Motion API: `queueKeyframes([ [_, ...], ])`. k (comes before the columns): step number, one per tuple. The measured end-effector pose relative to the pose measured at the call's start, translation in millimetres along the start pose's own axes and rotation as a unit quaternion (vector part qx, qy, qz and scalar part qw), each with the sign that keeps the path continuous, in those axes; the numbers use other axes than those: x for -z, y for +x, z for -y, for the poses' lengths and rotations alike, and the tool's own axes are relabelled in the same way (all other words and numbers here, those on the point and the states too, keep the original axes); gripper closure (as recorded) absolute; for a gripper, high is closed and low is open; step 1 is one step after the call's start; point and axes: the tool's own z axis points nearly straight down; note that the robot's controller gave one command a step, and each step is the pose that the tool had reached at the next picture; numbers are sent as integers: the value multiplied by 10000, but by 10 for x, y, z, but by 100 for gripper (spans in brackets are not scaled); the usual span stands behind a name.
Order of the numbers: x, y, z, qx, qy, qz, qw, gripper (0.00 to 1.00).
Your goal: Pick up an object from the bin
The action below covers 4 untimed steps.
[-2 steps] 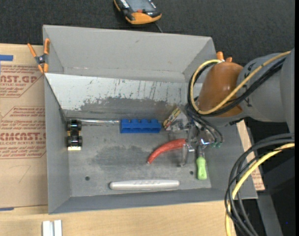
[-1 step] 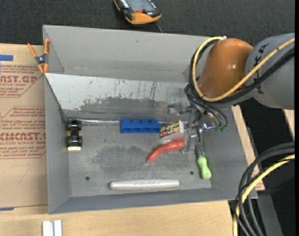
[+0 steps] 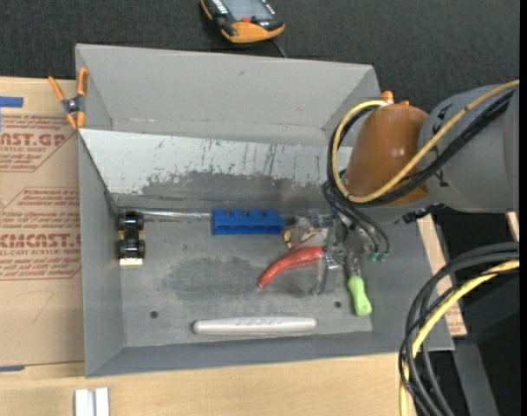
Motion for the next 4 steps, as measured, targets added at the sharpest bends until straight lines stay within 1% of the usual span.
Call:
queueKeyframes([
  [1,-296,-16,49,-30,33,175,9998,0],
  [2,-294,-37,-25,1004,19,84,9949,100],
  [3,-294,-36,-25,1001,19,84,9949,100],
  [4,-78,4,-36,1004,0,21,9949,100],
])
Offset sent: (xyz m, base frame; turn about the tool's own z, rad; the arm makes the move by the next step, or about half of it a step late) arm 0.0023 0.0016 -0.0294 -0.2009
